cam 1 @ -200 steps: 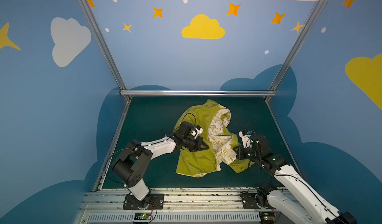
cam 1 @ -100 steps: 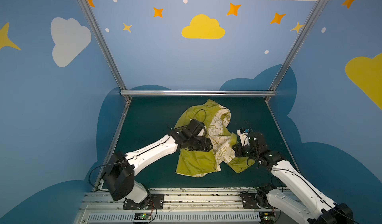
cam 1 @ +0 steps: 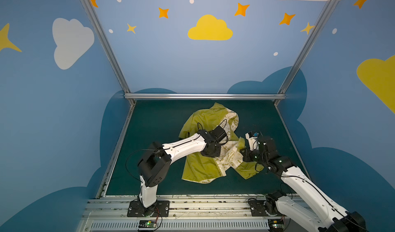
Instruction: Zip up the jacket
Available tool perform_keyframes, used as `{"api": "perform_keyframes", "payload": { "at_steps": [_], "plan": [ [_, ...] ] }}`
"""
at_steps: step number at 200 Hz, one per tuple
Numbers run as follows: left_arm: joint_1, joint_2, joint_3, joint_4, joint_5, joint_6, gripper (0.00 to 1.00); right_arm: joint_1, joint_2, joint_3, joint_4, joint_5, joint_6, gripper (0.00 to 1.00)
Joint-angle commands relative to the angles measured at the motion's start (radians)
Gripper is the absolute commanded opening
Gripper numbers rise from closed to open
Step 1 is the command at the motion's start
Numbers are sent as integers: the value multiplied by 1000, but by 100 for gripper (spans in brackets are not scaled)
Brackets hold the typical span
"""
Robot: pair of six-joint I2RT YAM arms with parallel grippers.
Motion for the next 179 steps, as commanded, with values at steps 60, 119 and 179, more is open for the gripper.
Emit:
{"api": "perform_keyframes", "payload": {
  "at_steps": [60, 119, 179],
  "plan": [
    [220, -364, -81, -225, -213, 222, 4, 12, 180, 137, 70, -143, -36, 0],
    [115, 40, 130, -64, 187, 69, 57, 11, 164, 178, -82, -13, -32, 0],
    [171, -79, -120, 371, 526, -112, 96, 6, 27, 92, -76, 93, -62, 0]
  ]
}}
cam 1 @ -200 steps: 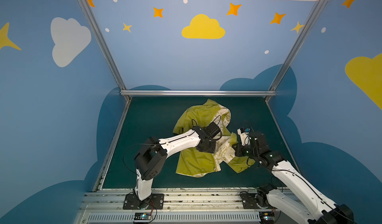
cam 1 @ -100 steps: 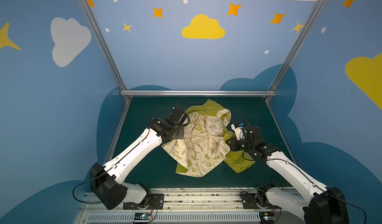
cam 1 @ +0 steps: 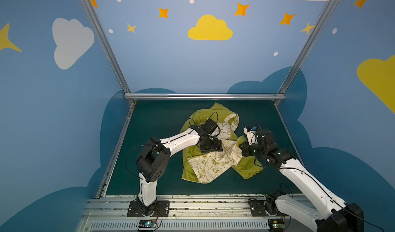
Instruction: Zip up the jacket
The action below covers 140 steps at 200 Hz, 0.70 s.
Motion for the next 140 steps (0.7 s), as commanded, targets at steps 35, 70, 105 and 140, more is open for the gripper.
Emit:
{"api": "perform_keyframes", "payload": {
  "at_steps": [35, 70, 105, 140],
  "plan": [
    [134, -406, -312, -16, -69, -37, 99, 0, -19, -28, 7, 35, -18, 0],
    [229, -719, -631, 40, -138, -229, 99, 0, 22, -34, 33, 17, -10, 0],
    [237, -888, -989, 520, -98, -518, 88, 0, 28, -39, 48, 11, -8, 0],
    [251, -817, -1048, 712, -65, -597, 80, -1, 22, -44, 57, -10, -13, 0]
  ]
}}
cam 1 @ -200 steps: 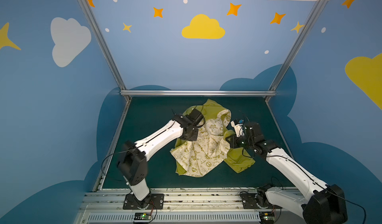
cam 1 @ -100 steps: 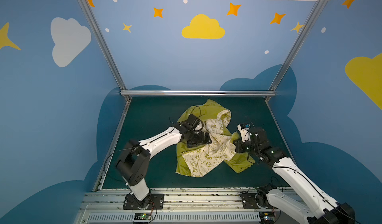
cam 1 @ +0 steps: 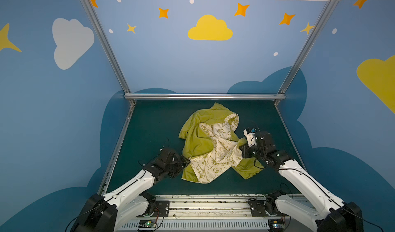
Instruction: Zip up the jacket
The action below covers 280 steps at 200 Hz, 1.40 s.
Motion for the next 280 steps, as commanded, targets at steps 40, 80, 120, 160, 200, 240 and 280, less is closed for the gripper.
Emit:
{"api": "perform_keyframes", "payload": {
  "at_steps": [40, 80, 120, 160, 200, 240, 280],
  "plan": [
    [50, 144, 63, 303, 121, -65, 65, 0, -15, -46, 65, -70, -9, 0],
    [57, 185, 125, 193, 140, 13, 53, 0, -22, -55, 66, -74, -5, 0],
    [60, 75, 233, -144, -36, 168, 54, 0, -37, -55, 60, -71, -12, 0],
    [55, 90, 208, -34, 1, 158, 46, 0, -34, -60, 67, -75, -6, 0],
    [19, 299, 202, 161, 128, 88, 43, -1, -34, -60, 59, -79, -4, 0],
    [-8, 409, 215, 263, 145, 58, 46, -1, -46, -67, 64, -73, -11, 0],
    [-28, 444, 206, 277, 140, 28, 57, -1, -45, -67, 62, -70, -12, 0]
  ]
}}
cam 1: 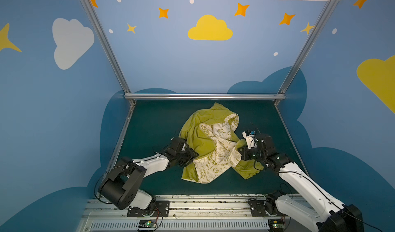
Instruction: Zip up the jacket
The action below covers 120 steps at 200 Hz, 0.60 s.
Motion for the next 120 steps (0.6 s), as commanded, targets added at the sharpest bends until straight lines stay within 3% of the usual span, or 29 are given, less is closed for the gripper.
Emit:
{"api": "perform_keyframes", "payload": {
  "at_steps": [1, 39, 69, 120],
  "plan": [
    [-11, -4, 4, 34, 6, -20, 57, -1, -11, -8, 10, 1, -9, 0],
    [-76, 21, 59, 24, -4, -8, 45, -2, 0, 5, 17, -5, -7, 0],
    [-107, 66, 107, 55, 20, 13, 26, -2, -7, 12, 9, -4, -10, 0],
    [-179, 81, 207, -47, 20, 145, 15, -2, -47, 8, -7, 35, -16, 0]
  ]
}}
